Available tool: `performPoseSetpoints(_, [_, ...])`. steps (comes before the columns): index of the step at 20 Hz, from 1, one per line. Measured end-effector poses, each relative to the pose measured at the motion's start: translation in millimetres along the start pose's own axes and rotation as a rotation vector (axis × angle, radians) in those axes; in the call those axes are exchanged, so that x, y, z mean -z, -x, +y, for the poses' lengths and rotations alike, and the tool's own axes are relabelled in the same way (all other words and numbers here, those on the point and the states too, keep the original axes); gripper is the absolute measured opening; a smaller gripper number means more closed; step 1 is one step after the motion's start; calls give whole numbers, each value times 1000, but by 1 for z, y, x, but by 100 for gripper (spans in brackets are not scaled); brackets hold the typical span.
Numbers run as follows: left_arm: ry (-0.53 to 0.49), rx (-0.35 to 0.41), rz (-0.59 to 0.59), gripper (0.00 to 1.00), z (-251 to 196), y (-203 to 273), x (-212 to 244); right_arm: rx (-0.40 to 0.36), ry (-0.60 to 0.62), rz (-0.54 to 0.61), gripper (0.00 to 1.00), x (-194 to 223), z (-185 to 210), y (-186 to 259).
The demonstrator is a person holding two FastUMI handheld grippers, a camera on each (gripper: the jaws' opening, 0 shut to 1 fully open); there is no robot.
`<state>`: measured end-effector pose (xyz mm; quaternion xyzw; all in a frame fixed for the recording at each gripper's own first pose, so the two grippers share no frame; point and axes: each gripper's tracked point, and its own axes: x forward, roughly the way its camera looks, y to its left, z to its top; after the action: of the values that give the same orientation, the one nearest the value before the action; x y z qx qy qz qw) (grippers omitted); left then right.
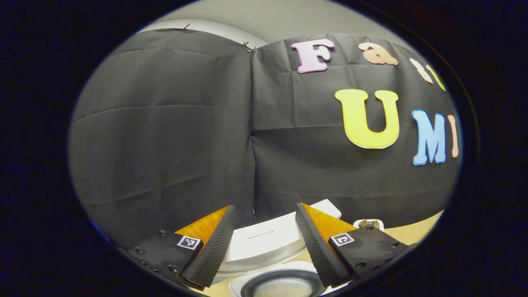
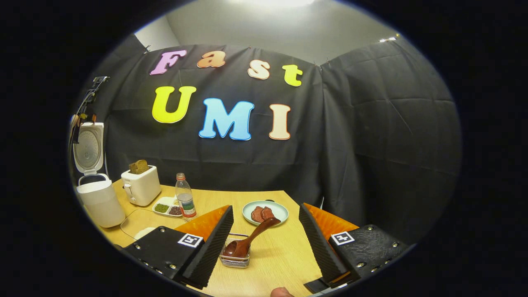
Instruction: Close the left gripper, press the button to open the rice cooker; take a wooden spoon from the chopstick holder with the right hand, scoop a spoonful of rice and pour it into the rice cooker, then put the wooden spoon back into the chopstick holder.
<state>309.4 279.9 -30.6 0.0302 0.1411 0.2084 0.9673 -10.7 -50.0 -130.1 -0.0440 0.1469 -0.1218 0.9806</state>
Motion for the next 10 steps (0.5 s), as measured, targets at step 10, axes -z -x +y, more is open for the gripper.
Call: performPoseSetpoints(10, [-37,-3,50,97,-38,63,32,-39,-14,-12,97,-5,-49,-27])
